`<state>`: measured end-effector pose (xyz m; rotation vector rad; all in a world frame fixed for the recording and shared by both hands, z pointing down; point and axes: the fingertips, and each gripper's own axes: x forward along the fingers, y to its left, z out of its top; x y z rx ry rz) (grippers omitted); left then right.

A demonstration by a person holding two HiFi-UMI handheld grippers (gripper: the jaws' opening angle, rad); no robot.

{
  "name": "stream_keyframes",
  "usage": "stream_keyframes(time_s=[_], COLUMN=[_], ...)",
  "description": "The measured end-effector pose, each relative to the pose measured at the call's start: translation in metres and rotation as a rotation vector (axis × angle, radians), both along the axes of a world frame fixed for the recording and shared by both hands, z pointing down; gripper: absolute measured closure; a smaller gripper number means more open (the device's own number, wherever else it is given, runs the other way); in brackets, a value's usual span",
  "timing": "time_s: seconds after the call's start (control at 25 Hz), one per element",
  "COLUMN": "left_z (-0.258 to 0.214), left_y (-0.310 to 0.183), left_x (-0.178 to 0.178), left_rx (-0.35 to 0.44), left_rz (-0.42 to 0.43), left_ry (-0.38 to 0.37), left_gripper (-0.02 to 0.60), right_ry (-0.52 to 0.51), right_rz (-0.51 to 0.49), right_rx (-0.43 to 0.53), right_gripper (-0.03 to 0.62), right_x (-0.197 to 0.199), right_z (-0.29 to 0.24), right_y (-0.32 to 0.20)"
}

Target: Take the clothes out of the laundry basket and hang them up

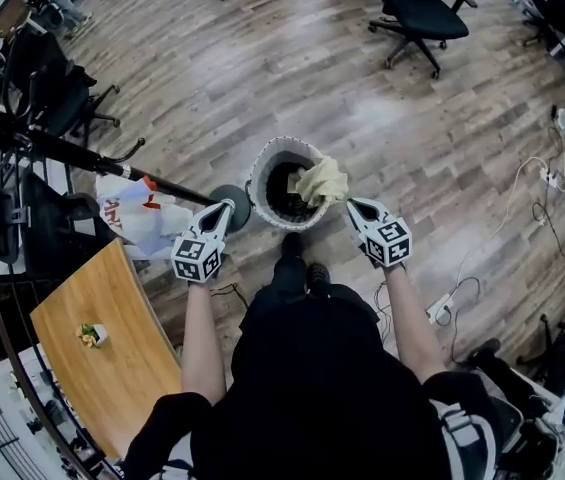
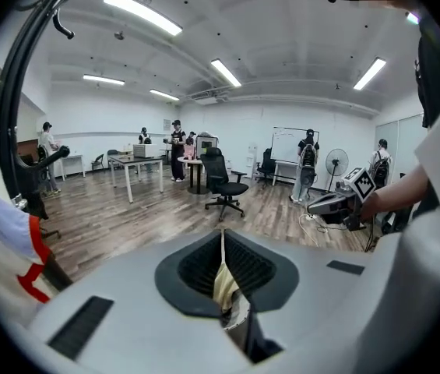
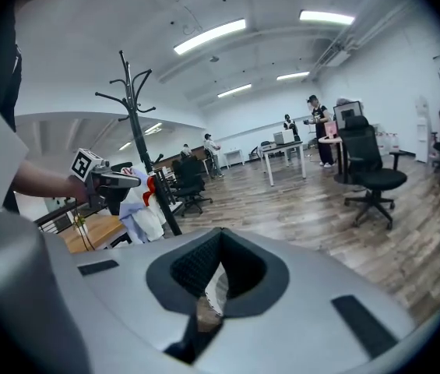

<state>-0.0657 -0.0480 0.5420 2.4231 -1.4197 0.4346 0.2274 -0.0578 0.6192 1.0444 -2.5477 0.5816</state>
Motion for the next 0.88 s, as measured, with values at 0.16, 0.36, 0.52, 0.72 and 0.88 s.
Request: stream_keyframes(time_s=[0.16,0.36,0.52,0.72,0.88], left_z=[0.007,0.020,0.033,0.049,0.056], left_y=[-0.024,-0.053,-0.075,-0.106,-0.132], left_x=[0.017,0.021,0.020,0.022,0.027], left_rx=[-0.013,-0.033,-0.057,-0.089,-0.093], left_rz=[0.066,0.123,0.172,0.253,0.299], left_ry=[0.016,0.051,0.066,0.067,0.075], left_gripper=[0.551,0.551,0.551,0.551,0.551], right_ry=[0.020,0.035,0.048,0.054,0.060], right_rz=[0.058,0.125,0.181,0.248,0.281], right_rx=[-0.025,-0.051,-0.071,-0.066,-0.055], right_gripper=[0.589,0.589,0.589,0.589,0.589], right_x=[0.012,0.013,0.011,0.004,-0.001], right_z=[0.005,0.011,0.015,0.008,0.005], right_y=[-0.001,-0.007,-0.015,-0.030,-0.044])
